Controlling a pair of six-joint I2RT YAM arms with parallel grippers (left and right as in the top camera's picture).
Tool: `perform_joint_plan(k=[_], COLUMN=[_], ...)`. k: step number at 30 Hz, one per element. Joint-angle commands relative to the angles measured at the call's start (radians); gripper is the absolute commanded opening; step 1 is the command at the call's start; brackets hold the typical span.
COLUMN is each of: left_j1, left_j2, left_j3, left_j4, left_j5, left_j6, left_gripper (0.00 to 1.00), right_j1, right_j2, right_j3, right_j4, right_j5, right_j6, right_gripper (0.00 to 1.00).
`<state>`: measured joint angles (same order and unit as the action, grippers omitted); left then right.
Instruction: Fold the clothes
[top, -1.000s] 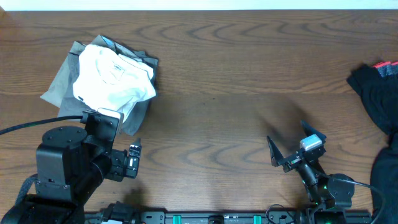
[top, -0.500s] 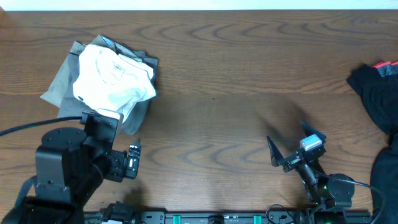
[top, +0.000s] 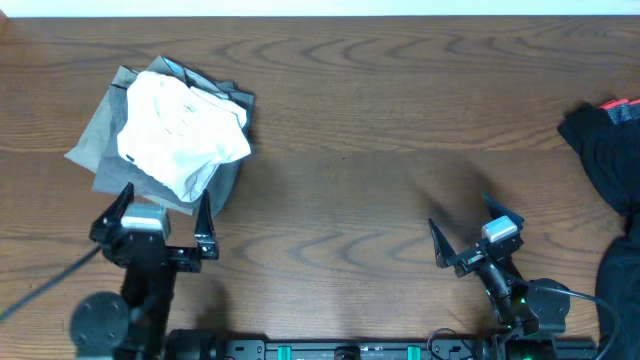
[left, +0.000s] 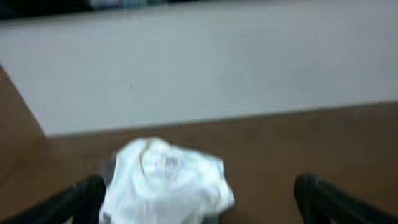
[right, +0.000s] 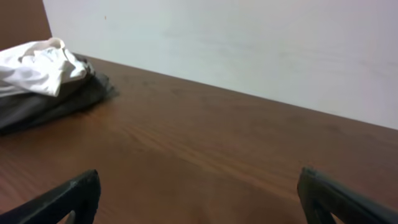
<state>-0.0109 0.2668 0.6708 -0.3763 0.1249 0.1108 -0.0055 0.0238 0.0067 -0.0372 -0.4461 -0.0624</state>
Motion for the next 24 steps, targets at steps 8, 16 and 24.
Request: perform_joint_plan(k=[8, 16, 24], left_j1=[0.061, 0.061, 0.06], left_j2=[-0.17, -0.256, -0.265], left_j3=[-0.314, -0.452, -0.515], left_j4=[0.386, 0.558, 0.618], left_j5=[0.043, 0.043, 0.043], left_j6=[-0.082, -0.082, -0.082], left_gripper=[0.98, 0.98, 0.98], right_j1=[-0.007, -0.007, -0.007], right_j2=[0.0, 0.0, 0.0], right_j3=[-0.001, -0.001, -0.001], right_j4=[-0.005, -0.005, -0.005], right_j5=[-0.006, -0.007, -0.007], right_j6=[0.009, 0.01, 0.009], right_gripper=[0.99, 0.99, 0.99])
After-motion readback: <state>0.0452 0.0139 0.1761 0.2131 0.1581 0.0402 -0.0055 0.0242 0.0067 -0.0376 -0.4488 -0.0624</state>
